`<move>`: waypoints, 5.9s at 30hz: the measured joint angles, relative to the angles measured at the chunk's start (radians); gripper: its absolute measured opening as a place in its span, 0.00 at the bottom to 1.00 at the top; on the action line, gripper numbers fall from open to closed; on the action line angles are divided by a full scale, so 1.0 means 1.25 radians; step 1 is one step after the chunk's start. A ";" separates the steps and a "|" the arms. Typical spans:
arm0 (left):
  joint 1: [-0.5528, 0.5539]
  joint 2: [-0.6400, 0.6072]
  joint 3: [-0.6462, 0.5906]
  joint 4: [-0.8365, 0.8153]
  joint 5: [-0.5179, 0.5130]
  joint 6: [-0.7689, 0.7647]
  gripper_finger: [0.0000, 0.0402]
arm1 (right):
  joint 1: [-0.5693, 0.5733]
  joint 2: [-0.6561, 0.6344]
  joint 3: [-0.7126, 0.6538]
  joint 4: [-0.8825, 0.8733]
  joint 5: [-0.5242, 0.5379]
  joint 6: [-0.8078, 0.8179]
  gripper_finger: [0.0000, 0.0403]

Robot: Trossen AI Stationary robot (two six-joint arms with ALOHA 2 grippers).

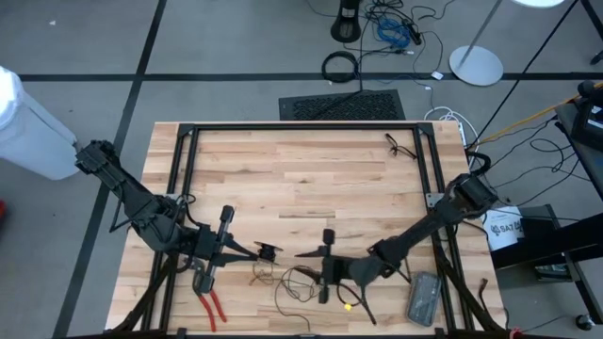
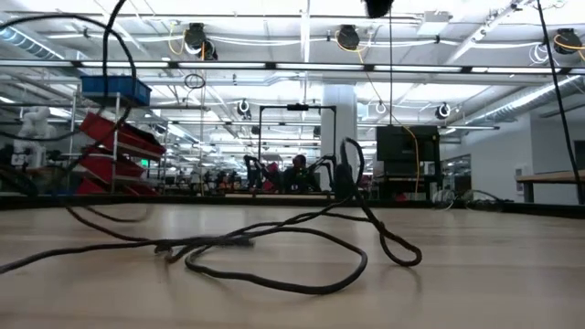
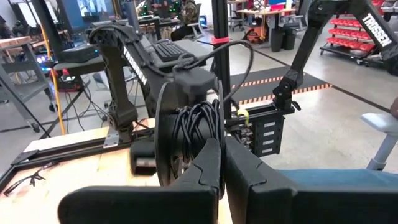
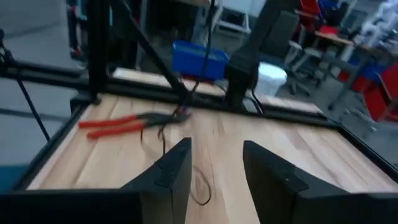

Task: Coil cords
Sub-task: Coil the black wire onto the black spool

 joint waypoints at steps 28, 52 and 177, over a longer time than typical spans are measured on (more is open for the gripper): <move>0.002 0.001 -0.001 0.004 0.000 0.001 0.02 | -0.125 0.273 0.180 0.272 -0.335 -0.027 0.33; 0.002 0.001 -0.001 0.003 0.001 0.000 0.02 | -0.113 0.283 0.225 0.143 -0.286 0.078 0.33; 0.050 0.115 -0.002 0.016 0.334 -0.029 0.02 | -0.040 -0.033 0.544 -0.414 -0.047 -0.480 0.00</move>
